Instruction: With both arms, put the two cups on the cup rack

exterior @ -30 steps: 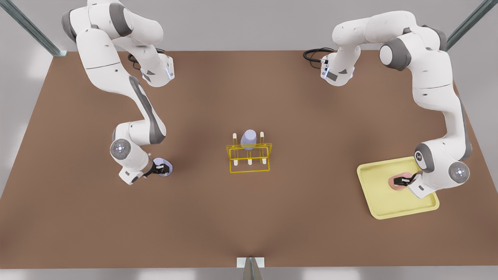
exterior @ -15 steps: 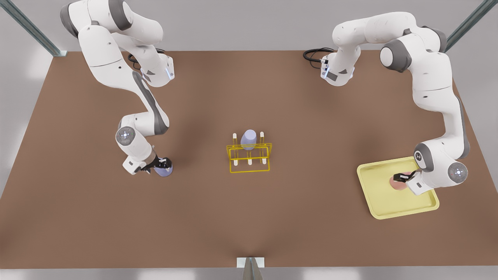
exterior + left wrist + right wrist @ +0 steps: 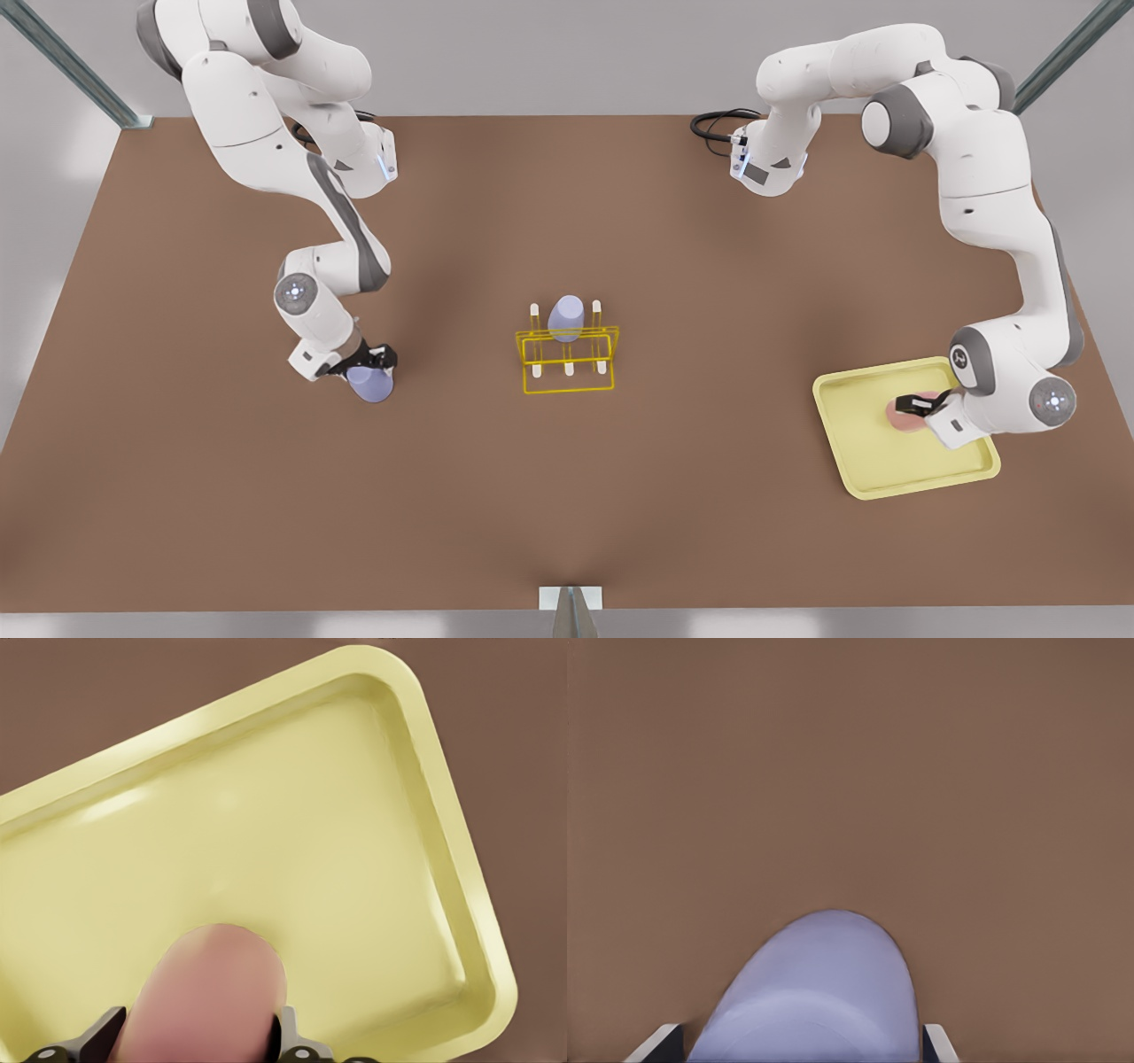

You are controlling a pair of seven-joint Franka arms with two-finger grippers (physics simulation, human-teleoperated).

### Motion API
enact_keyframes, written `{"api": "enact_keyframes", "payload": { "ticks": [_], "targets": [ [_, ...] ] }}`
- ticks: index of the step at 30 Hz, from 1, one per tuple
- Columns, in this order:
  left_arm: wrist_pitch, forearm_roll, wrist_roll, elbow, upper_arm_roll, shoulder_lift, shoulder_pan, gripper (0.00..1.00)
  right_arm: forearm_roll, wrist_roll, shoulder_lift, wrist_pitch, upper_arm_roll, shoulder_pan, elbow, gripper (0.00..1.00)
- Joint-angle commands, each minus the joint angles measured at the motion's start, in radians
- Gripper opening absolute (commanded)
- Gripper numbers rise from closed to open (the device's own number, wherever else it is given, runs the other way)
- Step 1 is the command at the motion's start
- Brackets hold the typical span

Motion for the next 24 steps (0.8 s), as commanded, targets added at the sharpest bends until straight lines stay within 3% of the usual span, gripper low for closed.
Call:
{"api": "enact_keyframes", "payload": {
  "ticks": [1,4,9,16,24],
  "targets": [
    [-0.075,-0.028,-0.138,0.006,-0.001,-0.001,-0.013,0.87,0.001,0.000,0.007,0.038,0.002,-0.001,-0.001,1.00],
    [-0.096,-0.026,-0.243,0.035,-0.058,-0.001,-0.021,0.87,0.001,-0.003,0.007,0.043,0.002,-0.001,0.002,1.00],
    [-0.226,-0.022,-0.582,0.117,-0.245,-0.003,-0.030,0.87,0.002,-0.001,0.018,0.032,0.002,-0.004,0.041,1.00],
    [-0.239,-0.054,-1.112,0.226,-0.374,0.026,-0.172,0.87,0.001,0.002,0.059,0.032,0.002,-0.001,0.082,1.00],
    [-0.247,-0.091,-1.442,0.312,-0.414,0.036,-0.321,0.87,0.001,0.002,0.044,0.029,0.005,0.007,0.039,1.00]
  ]
}}
